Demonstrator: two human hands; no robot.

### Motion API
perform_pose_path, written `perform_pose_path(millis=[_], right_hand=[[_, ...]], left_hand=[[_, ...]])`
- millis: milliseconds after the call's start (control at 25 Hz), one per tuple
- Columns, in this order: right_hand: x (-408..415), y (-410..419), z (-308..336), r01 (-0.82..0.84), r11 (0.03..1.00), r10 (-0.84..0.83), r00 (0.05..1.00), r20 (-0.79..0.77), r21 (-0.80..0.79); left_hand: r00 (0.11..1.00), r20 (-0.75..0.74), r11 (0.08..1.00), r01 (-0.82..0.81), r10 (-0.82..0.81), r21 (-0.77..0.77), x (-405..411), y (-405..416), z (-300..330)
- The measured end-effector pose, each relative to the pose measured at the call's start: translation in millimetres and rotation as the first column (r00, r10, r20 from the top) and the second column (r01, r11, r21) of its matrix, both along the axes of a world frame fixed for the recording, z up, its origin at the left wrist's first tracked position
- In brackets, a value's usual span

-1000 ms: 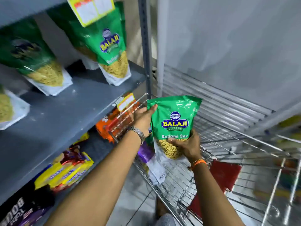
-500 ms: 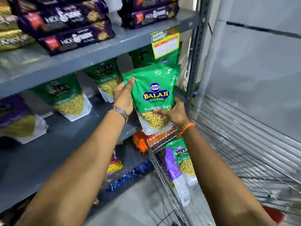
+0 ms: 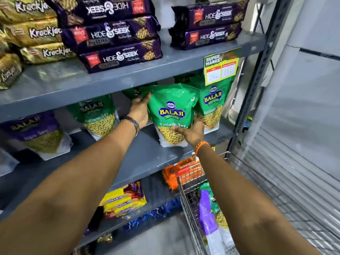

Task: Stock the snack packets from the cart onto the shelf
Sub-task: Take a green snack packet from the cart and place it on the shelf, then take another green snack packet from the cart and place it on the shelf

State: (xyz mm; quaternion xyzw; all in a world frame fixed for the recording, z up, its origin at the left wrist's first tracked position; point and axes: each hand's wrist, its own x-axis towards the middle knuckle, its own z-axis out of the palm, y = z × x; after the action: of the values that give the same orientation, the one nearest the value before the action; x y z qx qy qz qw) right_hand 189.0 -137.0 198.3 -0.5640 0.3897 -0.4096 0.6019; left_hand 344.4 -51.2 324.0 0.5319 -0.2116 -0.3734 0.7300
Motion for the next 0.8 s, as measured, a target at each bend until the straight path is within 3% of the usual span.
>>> perform_pose_path(millis=[120, 200, 360, 440, 640, 720, 800], right_hand=[[0.0, 1.0, 3.3, -0.010, 1.000, 0.011, 1.000, -0.027, 0.021], [-9.1, 4.8, 11.6, -0.047, 0.998, 0.049, 0.996, -0.078, 0.032], [-55.6, 2.3, 16.7, -0.070, 0.991, 0.070, 0.998, 0.000, 0.115], [-97.8, 11.3, 18.6, -0.020, 0.990, 0.022, 1.000, -0.011, 0.139], [-205.1, 49.0, -31.1, 0.198, 0.918, -0.245, 0.964, 0.102, 0.343], [-236.0, 64.5, -73.3, 0.272, 0.870, -0.306, 0.952, 0.015, 0.412], [-264.4, 80.8, -124.8, 0.323, 0.839, -0.276, 0.946, -0.170, 0.438]], left_hand=[[1.000, 0.003, 1.000, 0.007, -0.007, -0.007, 0.5, -4.1, -0.3], [0.996, 0.082, 0.998, -0.041, 0.037, 0.043, -0.2, -1.5, -4.3], [0.916, 0.185, 0.912, -0.384, 0.357, 0.143, -16.5, 20.5, -23.3], [0.898, 0.166, 0.895, -0.428, 0.407, 0.122, -43.5, 37.2, -35.8], [0.994, 0.003, 0.942, -0.102, 0.106, 0.321, -144.1, 47.4, -103.9], [0.990, -0.139, 0.891, 0.088, -0.028, 0.446, -177.7, 39.8, -141.1], [0.929, -0.327, 0.802, 0.325, -0.173, 0.502, -213.1, 27.5, -178.7]])
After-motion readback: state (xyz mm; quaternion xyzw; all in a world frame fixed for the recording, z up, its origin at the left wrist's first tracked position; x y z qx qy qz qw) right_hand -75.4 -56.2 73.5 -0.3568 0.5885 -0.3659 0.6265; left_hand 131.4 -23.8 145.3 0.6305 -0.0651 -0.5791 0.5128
